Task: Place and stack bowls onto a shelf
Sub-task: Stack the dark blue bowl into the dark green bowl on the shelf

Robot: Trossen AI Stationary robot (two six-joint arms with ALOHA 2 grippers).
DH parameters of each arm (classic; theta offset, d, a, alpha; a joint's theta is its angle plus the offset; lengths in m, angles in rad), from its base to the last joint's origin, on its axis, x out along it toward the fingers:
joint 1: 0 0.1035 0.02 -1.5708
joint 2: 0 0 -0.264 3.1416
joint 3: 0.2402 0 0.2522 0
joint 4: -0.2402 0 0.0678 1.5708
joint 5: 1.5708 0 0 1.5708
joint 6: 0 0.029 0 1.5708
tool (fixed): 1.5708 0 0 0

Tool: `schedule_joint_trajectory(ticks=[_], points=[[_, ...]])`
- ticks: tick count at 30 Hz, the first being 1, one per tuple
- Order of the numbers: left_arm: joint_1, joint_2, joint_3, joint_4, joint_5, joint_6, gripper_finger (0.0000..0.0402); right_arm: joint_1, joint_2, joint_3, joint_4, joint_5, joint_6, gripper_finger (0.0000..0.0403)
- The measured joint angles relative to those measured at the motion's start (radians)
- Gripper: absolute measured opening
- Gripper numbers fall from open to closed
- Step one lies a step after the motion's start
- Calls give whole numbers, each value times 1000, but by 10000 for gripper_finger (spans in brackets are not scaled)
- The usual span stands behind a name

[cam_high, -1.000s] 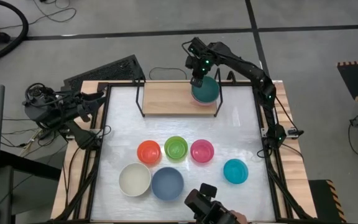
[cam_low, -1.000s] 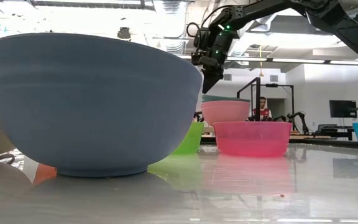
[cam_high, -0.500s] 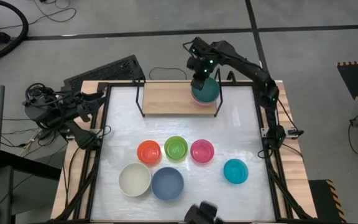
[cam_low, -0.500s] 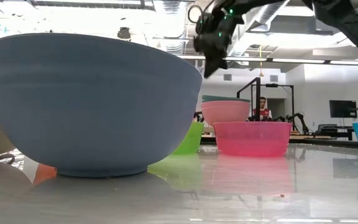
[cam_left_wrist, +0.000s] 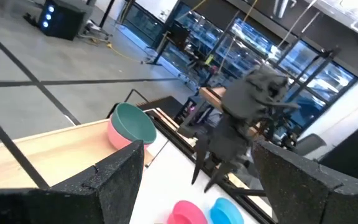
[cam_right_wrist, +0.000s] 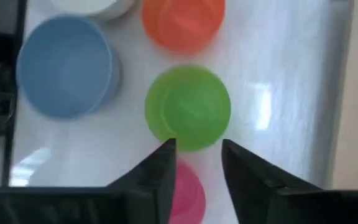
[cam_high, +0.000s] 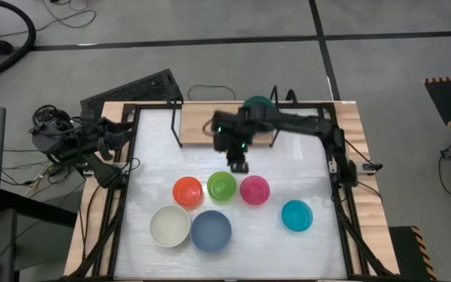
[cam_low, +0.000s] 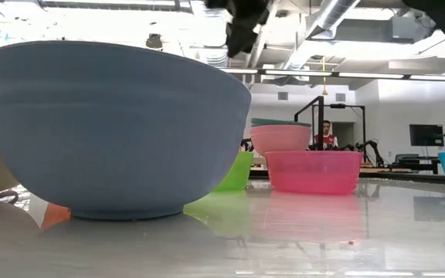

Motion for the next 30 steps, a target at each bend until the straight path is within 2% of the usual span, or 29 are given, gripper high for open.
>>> schedule_joint_trajectory(ticks=[3, 8, 22, 30], points=[[0, 0, 0, -1, 49, 0, 284, 67, -1, -39, 110, 39, 103, 191], [0, 0, 0, -28, 124, 0, 284, 153, 22, -38, 162, 77, 250, 219], [0, 0, 0, -74, 238, 0, 284, 318, 157, -40, 278, 85, 493, 215], [0, 0, 0, -99, 248, -23, 284, 360, 198, -41, 343, 88, 526, 215]])
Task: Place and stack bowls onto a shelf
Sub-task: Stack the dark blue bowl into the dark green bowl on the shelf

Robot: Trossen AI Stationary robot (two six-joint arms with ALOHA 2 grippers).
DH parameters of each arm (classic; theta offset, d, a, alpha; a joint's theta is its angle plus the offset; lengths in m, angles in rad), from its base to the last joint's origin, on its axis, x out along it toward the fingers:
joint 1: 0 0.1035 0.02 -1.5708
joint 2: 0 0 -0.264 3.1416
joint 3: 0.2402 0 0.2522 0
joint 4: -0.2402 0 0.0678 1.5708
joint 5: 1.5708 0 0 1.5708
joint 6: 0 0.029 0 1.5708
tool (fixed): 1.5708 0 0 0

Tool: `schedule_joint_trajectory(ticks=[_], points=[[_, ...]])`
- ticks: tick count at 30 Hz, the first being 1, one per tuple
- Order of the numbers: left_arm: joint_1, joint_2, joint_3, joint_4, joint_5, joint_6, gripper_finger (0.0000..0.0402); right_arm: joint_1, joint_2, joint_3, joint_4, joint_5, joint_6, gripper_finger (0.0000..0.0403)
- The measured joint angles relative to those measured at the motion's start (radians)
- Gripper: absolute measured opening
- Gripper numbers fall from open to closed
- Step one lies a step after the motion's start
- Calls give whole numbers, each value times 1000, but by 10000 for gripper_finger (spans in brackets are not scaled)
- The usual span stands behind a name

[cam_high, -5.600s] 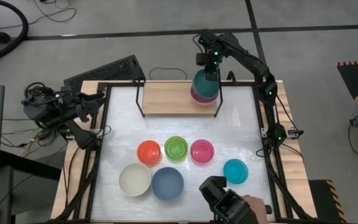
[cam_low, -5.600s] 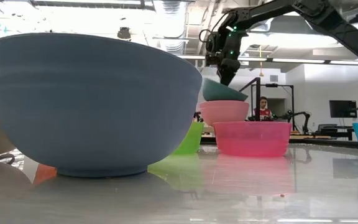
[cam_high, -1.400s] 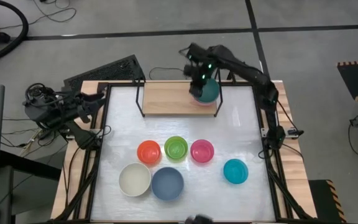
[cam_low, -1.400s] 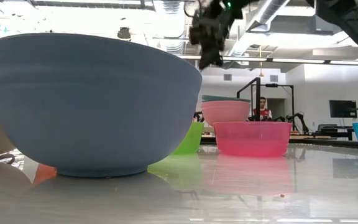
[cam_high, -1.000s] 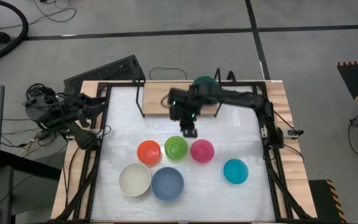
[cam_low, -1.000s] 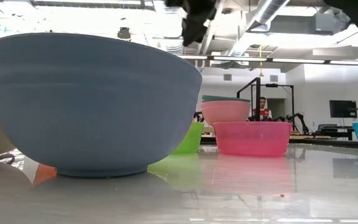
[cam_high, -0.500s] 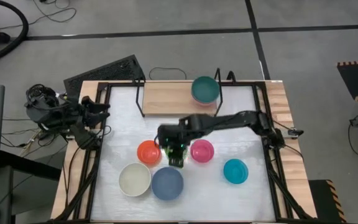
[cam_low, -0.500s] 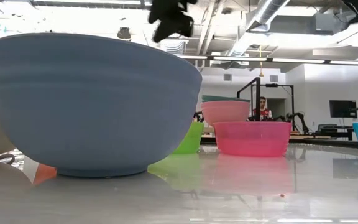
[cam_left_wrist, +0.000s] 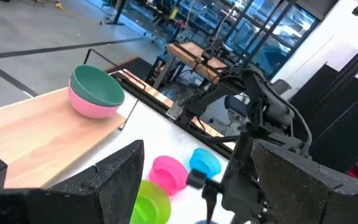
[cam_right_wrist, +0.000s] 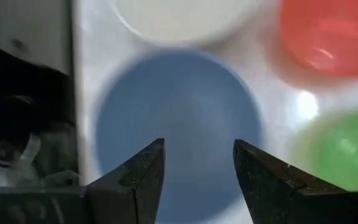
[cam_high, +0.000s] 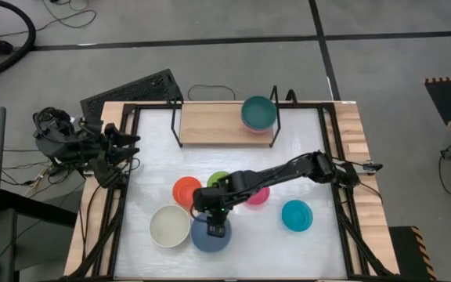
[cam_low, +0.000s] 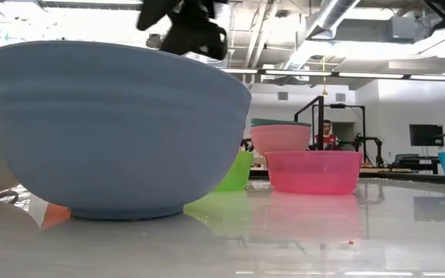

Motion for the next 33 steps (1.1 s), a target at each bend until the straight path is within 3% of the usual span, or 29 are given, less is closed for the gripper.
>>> schedule_joint_trajectory(ticks=[8, 22, 33], points=[[0, 0, 0, -2, 0, -55, 284, 0, 8, 0, 10, 33, 2, 214], [0, 0, 0, -8, -1, -61, 284, 28, 15, 0, 72, 261, -23, 214], [0, 0, 0, -38, 1, -72, 284, 19, 95, -1, 111, 211, -34, 214]])
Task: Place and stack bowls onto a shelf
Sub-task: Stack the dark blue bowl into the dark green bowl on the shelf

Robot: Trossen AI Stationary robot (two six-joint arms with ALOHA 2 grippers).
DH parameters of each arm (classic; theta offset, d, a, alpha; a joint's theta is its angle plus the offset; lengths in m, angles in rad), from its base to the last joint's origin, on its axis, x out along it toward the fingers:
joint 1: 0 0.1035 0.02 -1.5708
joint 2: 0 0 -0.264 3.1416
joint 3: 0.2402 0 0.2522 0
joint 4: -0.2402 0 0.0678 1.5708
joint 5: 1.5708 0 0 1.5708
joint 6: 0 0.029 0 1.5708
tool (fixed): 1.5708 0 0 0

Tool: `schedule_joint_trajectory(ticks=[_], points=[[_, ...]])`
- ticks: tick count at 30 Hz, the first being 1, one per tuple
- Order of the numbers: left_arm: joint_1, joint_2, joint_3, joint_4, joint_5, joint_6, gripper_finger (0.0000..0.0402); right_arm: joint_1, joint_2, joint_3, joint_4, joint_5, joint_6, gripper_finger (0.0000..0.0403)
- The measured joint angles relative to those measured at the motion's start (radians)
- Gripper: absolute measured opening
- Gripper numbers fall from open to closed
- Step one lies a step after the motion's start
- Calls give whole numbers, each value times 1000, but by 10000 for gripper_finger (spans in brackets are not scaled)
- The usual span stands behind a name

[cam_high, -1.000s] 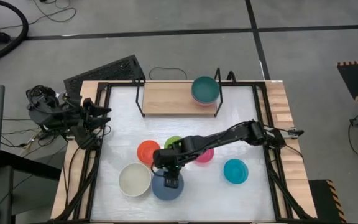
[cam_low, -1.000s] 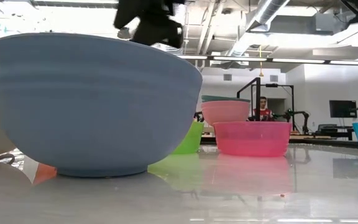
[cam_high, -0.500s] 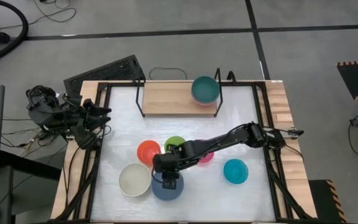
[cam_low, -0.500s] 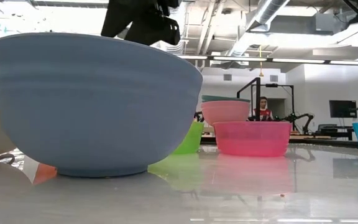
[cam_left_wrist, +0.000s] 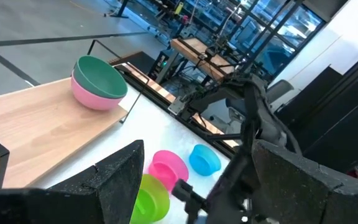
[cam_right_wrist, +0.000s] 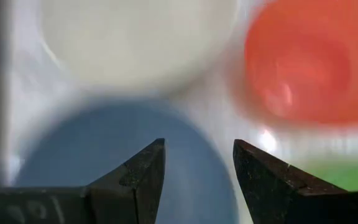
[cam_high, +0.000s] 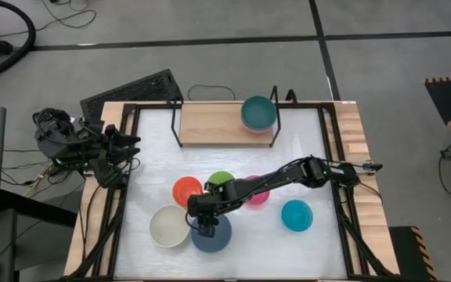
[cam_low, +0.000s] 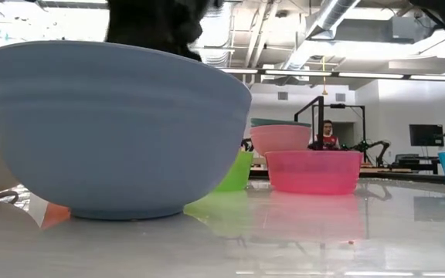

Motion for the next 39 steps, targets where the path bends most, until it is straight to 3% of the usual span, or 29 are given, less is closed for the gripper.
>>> schedule_joint_trajectory(ticks=[10, 13, 18, 19, 23, 32, 39], points=[[0, 0, 0, -7, 2, 0, 284, 4, 72, -1, -106, -39, 50, 197], [0, 0, 0, -8, 3, 0, 284, 4, 73, 1, -108, -39, 67, 153], [0, 0, 0, -13, 2, 0, 284, 4, 62, 1, -138, -84, 133, 32], [0, 0, 0, -13, 2, 0, 284, 4, 52, 1, -136, -103, 134, 24], [0, 0, 0, -13, -1, -1, 284, 5, 9, 1, -154, -138, 140, 25], [0, 0, 0, -13, -4, -3, 284, -50, -185, 1, -303, -107, 36, 25], [0, 0, 0, -17, -59, -3, 284, -219, -372, 1, -407, 38, -140, 25]])
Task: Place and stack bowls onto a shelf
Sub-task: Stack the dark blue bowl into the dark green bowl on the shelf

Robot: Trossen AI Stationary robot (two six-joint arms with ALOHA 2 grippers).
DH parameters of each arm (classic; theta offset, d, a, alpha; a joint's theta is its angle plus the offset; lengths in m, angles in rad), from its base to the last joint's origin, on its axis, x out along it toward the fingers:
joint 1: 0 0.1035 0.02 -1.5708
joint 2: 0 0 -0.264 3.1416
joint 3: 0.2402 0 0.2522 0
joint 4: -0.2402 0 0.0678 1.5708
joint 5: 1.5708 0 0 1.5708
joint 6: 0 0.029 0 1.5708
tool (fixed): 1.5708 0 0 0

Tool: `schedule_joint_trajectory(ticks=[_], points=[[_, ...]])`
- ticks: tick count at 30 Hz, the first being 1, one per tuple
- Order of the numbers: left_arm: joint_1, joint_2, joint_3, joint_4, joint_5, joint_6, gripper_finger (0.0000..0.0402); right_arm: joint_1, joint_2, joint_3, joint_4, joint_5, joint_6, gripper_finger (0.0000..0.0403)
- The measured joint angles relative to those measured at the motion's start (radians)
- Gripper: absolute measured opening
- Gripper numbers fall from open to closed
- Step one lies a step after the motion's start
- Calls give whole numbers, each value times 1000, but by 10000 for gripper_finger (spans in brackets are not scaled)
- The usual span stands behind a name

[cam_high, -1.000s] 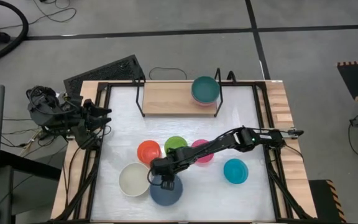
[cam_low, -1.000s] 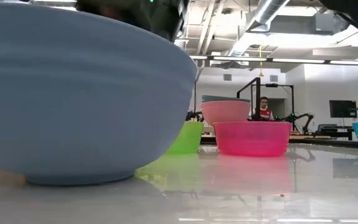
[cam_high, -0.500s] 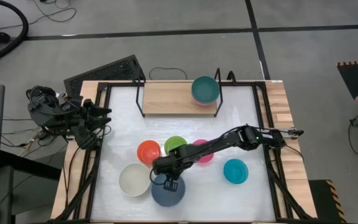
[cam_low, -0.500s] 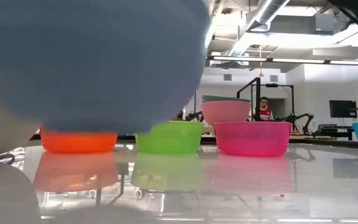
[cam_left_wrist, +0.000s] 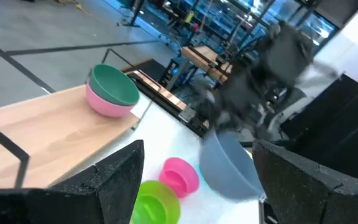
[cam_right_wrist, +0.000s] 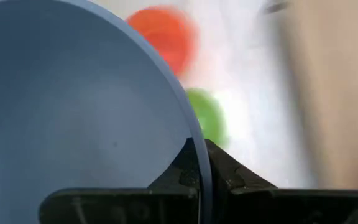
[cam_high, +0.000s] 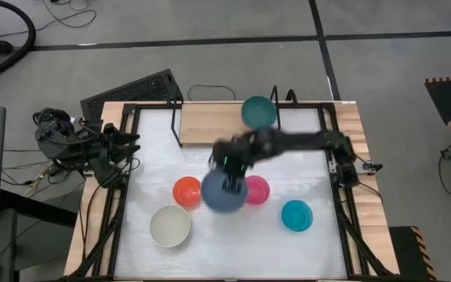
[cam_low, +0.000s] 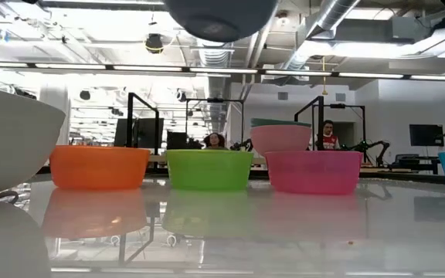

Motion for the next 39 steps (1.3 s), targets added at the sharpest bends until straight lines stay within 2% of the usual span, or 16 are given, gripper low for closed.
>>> schedule_joint_trajectory(ticks=[6, 15, 22, 25, 27, 31, 34, 39], points=[[0, 0, 0, -5, -50, 11, 284, -240, -82, 0, -5, 34, -177, 25], [0, 0, 0, -4, -87, 45, 284, -583, -74, 1, 9, 33, -519, 25], [0, 0, 0, -4, -262, 22, 284, -790, -34, 0, 46, -73, -803, 25], [0, 0, 0, -4, -362, -39, 284, -834, -4, 2, 62, -155, -951, 25], [0, 0, 0, -4, -421, -59, 284, -869, 14, 0, 67, -248, -1029, 25], [0, 0, 0, -3, -522, -89, 284, -894, 50, 0, 129, -324, -1122, 25], [0, 0, 0, -3, -555, -104, 284, -903, 61, 0, 146, -400, -1180, 25], [0, 0, 0, -3, -560, -141, 284, -916, 62, 0, 125, -436, -1211, 25]])
